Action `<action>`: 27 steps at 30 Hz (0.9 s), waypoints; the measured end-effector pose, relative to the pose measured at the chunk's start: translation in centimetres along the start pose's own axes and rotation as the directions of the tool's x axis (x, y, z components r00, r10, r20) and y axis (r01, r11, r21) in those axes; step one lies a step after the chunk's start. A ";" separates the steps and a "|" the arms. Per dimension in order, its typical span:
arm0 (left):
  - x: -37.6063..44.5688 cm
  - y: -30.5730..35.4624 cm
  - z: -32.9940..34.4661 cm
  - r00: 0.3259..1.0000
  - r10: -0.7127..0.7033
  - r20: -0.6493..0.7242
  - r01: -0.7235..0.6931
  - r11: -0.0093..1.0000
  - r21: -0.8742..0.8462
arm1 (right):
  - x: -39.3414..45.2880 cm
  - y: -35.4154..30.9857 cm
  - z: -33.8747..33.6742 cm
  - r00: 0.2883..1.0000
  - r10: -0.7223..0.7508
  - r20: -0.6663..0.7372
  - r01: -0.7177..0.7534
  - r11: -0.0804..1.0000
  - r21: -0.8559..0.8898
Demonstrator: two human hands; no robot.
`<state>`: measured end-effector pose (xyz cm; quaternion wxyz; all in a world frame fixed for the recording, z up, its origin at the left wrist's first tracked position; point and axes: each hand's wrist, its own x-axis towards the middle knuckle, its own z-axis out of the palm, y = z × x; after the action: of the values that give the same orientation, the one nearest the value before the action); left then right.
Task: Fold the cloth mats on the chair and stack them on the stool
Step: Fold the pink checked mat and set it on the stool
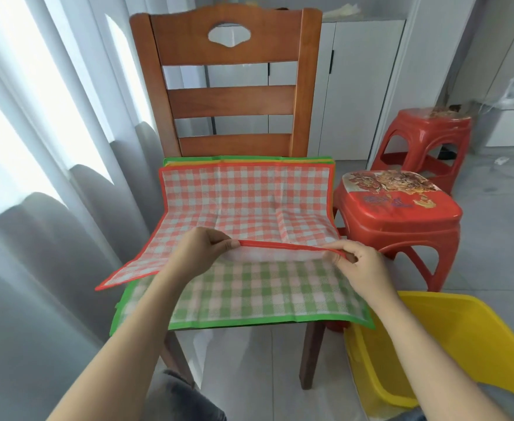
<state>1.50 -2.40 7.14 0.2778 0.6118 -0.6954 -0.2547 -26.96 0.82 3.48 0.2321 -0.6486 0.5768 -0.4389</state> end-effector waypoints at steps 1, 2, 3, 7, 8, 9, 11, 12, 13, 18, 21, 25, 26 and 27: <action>0.2 0.4 -0.5 1.000 0.007 -0.006 -0.007 1.000 0.021 | 0.2 -0.4 -0.4 1.000 0.019 0.024 -0.020 0.999 0.033; 0.5 0.8 -1.0 1.000 0.013 -0.011 -0.012 0.999 0.043 | 0.4 -0.8 -0.8 0.998 0.030 0.046 -0.033 0.998 0.051; 0.8 1.1 -1.6 1.000 0.015 -0.011 -0.014 0.998 0.067 | 0.6 -1.1 -1.1 0.997 0.033 0.064 -0.036 0.998 0.054; 1.7 1.8 -3.5 1.000 0.002 0.027 -0.006 0.992 0.122 | 1.5 -1.8 -3.0 0.994 0.051 0.097 -0.051 0.999 -0.003; 1.9 1.8 -3.9 0.999 0.001 0.037 -0.005 0.992 0.123 | 1.7 -2.0 -3.6 0.991 0.063 0.122 -0.062 0.998 -0.010; 2.2 1.8 -4.2 0.999 0.001 0.048 -0.007 0.992 0.122 | 1.8 -2.3 -4.2 0.987 0.073 0.145 -0.073 0.997 -0.011; 2.7 1.7 -4.6 0.997 -0.007 0.072 -0.002 0.994 0.114 | 2.3 -2.7 -5.0 0.984 0.089 0.157 -0.090 0.996 -0.002; 2.9 1.6 -4.8 0.996 -0.014 0.084 0.004 0.994 0.109 | 2.5 -3.0 -5.3 0.986 0.090 0.141 -0.091 0.996 0.004; 3.2 1.5 -4.9 0.996 -0.021 0.092 0.011 0.994 0.105 | 2.9 -3.1 -5.6 0.990 0.087 0.111 -0.090 0.996 0.017; 4.3 1.2 -4.9 0.995 -0.026 0.100 0.018 0.996 0.084 | 4.8 -2.6 -5.4 0.985 0.154 -0.077 -0.139 0.976 0.169; 5.9 1.4 -4.4 0.997 -0.018 0.075 0.010 0.994 0.107 | 6.1 -2.2 -3.8 0.946 0.203 -0.252 -0.142 0.960 0.241; 9.2 1.4 -3.6 0.999 -0.037 0.008 0.035 0.980 0.197 | 8.2 -1.3 -1.2 0.882 0.314 -0.351 -0.209 0.929 0.306; 10.1 1.4 -3.3 0.999 -0.045 -0.007 0.045 0.970 0.240 | 8.7 -1.0 -0.5 0.875 0.324 -0.360 -0.219 0.928 0.302; 11.0 1.3 -3.0 0.998 -0.054 -0.017 0.057 0.956 0.287 | 9.2 -0.6 0.2 0.870 0.325 -0.371 -0.223 0.930 0.292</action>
<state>1.57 -13.19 11.03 0.1818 0.6662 -0.7063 -0.1558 -26.98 -7.85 6.61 0.2417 -0.4191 0.6423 -0.5945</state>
